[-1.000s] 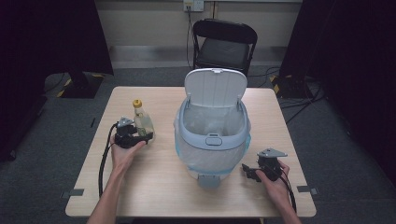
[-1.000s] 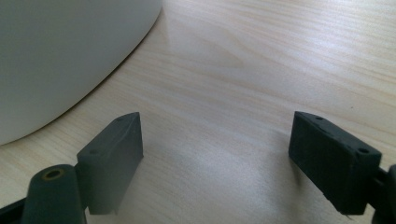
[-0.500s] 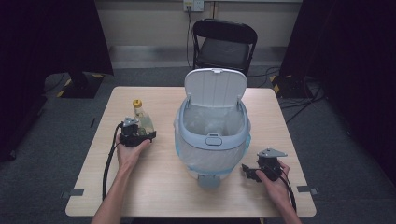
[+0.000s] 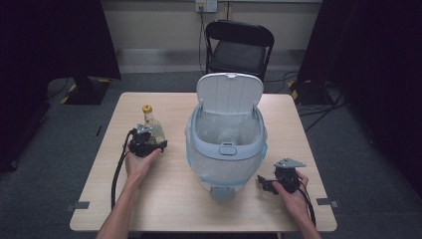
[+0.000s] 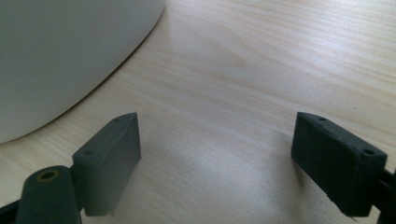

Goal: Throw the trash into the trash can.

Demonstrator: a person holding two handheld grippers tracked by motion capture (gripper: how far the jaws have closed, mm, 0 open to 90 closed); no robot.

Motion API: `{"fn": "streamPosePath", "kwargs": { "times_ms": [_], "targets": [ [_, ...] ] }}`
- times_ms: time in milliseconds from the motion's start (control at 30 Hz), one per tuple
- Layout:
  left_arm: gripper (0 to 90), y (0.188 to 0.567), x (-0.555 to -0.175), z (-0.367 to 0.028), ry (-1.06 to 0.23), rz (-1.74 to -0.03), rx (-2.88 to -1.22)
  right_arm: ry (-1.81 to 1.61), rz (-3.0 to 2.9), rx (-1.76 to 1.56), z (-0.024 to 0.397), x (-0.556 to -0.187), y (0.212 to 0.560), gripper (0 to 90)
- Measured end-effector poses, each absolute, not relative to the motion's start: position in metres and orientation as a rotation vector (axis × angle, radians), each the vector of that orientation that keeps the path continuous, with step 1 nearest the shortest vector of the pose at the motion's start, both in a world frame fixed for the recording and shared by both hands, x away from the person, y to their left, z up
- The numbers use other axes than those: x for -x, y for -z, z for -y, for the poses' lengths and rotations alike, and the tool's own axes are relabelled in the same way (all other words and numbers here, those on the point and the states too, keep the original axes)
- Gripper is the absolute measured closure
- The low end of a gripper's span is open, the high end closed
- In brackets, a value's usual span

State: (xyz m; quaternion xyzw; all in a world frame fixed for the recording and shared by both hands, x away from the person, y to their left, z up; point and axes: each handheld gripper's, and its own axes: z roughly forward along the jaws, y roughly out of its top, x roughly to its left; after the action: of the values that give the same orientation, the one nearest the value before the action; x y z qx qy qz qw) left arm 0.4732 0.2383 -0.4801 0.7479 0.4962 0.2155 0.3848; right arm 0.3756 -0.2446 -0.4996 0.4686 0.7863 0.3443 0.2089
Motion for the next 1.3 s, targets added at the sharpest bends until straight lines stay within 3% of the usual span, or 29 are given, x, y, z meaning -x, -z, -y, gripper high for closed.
{"fn": "streamPosePath", "kwargs": {
  "times_ms": [1300],
  "targets": [
    [28.2,0.45,-0.429,-0.255,-0.488,-1.178,-1.71,-0.957,-2.188,-1.303,0.245,-0.376,0.5,14.6]
  ]
}}
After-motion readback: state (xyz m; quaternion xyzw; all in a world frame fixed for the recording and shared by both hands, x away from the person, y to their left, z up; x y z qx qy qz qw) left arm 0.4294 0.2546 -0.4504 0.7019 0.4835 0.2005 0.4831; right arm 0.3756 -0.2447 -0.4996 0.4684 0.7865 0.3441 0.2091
